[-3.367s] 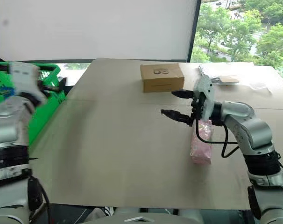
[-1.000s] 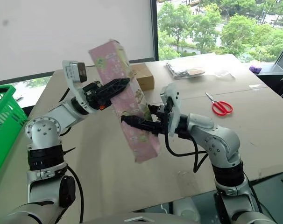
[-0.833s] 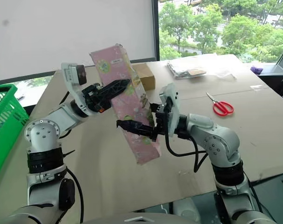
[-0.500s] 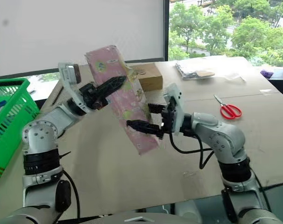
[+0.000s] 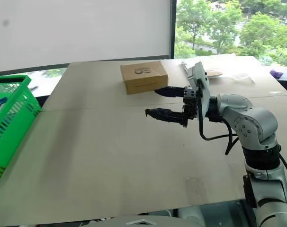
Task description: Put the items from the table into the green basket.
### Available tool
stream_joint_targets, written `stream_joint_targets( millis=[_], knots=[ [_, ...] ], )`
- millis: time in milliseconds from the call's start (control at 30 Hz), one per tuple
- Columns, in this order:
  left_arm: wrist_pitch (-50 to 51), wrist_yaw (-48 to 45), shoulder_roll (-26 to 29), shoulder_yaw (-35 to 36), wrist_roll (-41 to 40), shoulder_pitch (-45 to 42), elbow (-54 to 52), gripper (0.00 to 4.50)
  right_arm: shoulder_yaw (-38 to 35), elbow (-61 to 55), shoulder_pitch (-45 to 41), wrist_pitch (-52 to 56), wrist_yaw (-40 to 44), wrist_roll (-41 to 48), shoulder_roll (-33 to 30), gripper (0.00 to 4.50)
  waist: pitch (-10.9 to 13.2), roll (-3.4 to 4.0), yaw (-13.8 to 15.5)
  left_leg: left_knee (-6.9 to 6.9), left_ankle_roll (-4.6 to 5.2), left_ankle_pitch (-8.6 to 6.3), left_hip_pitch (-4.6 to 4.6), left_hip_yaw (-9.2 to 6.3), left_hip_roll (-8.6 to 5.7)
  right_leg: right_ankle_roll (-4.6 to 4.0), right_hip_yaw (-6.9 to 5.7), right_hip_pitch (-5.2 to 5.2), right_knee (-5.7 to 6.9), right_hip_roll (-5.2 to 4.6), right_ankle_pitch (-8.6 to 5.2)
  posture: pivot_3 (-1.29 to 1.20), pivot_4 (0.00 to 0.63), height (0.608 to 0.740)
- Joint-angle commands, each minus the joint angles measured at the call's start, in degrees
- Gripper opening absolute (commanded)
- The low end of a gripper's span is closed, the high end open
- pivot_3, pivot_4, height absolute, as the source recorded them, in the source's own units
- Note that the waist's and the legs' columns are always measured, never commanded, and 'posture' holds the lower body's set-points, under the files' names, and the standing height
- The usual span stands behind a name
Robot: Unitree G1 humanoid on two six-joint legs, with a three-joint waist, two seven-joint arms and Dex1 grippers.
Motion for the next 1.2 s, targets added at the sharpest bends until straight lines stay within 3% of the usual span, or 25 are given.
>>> stream_joint_targets(
  millis=[33, 133, 300, 567, 633, 900, 1100, 1200],
  knots=[
    [-3.4, -1.0, -0.2, -1.4, 5.6, 3.3, 6.3, 0.16, -1.4, -1.0, -1.7, -1.5, 0.2, 1.6, 0.6, 4.5, 0.0, 0.04, 1.1, 0.0, 0.0, 0.0, -0.01, 0.01, -0.01, 0.15, -0.02, 0.0, 0.01, -0.04, -0.08, 0.07, 0.0, 0.724],
    [-7.7, 0.8, -3.8, -1.9, 8.2, 3.4, 12.8, 0.16, -0.8, -1.1, -1.7, -3.6, -0.4, -0.3, 1.0, 4.5, 0.0, -0.05, 2.2, 0.31, 0.0, 0.0, -0.34, -0.04, 0.01, 0.15, -0.21, -0.13, 0.08, -0.11, -0.06, 0.07, 0.0, 0.724],
    [-12.8, -0.2, -9.7, -4.5, 11.5, -1.9, 22.2, 0.16, 0.2, -0.1, -1.3, -7.5, -2.8, -5.3, 1.6, 4.5, -0.3, -0.89, 3.4, 0.53, 0.0, 0.01, -0.8, -0.13, -0.09, -0.03, -0.41, -0.33, 0.11, -0.33, 0.08, 0.03, 0.0, 0.724],
    [-16.0, 1.4, -10.2, -6.6, 18.4, -4.8, 30.5, 3.81, -0.1, -1.2, 2.7, -8.8, -2.8, -7.5, -0.2, 4.5, -0.3, -0.94, 1.6, 0.51, 0.04, -0.01, -0.86, -0.13, -0.12, -0.01, -0.36, -0.45, 0.15, -0.41, 0.09, 0.01, 0.0, 0.724],
    [-16.2, 2.3, -10.2, -6.3, 19.3, -5.1, 31.4, 4.43, -0.2, -1.4, 2.9, -8.8, -3.0, -7.6, -0.6, 4.5, -0.3, -0.92, 1.1, 0.5, 0.04, -0.01, -0.85, -0.14, -0.11, -0.01, -0.37, -0.45, 0.16, -0.39, 0.09, 0.01, 0.0, 0.724],
    [-18.2, 11.3, -9.0, -4.7, 22.5, -6.3, 35.0, 4.43, -0.3, -0.4, 2.1, -8.4, -3.3, -7.9, -1.3, 4.5, -0.3, -0.93, 0.4, 0.51, 0.04, -0.01, -0.7, -0.11, -0.12, 0.0, -0.3, -0.45, 0.42, -0.42, 0.09, 0.02, 0.0, 0.724],
    [-28.1, 24.9, -7.1, -4.6, 27.1, -10.3, 36.3, 4.43, -0.3, 0.4, 1.6, -8.1, -3.3, -8.0, -1.5, 4.5, -0.3, -1.09, 0.6, 0.61, 0.04, -0.01, -0.68, -0.16, -0.12, -0.01, -0.33, -0.46, 0.58, -0.47, 0.09, 0.03, 0.0, 0.724],
    [-33.8, 20.4, -13.7, 2.3, 16.4, -13.8, 36.1, 4.43, -0.5, 0.6, 2.0, -8.0, -3.5, -8.4, -2.0, 4.5, -0.3, -1.08, 1.1, 0.62, 0.04, -0.01, -0.69, -0.15, -0.16, -0.01, -0.34, -0.45, 0.58, -0.56, 0.09, 0.03, 0.0, 0.724]
  ],
)
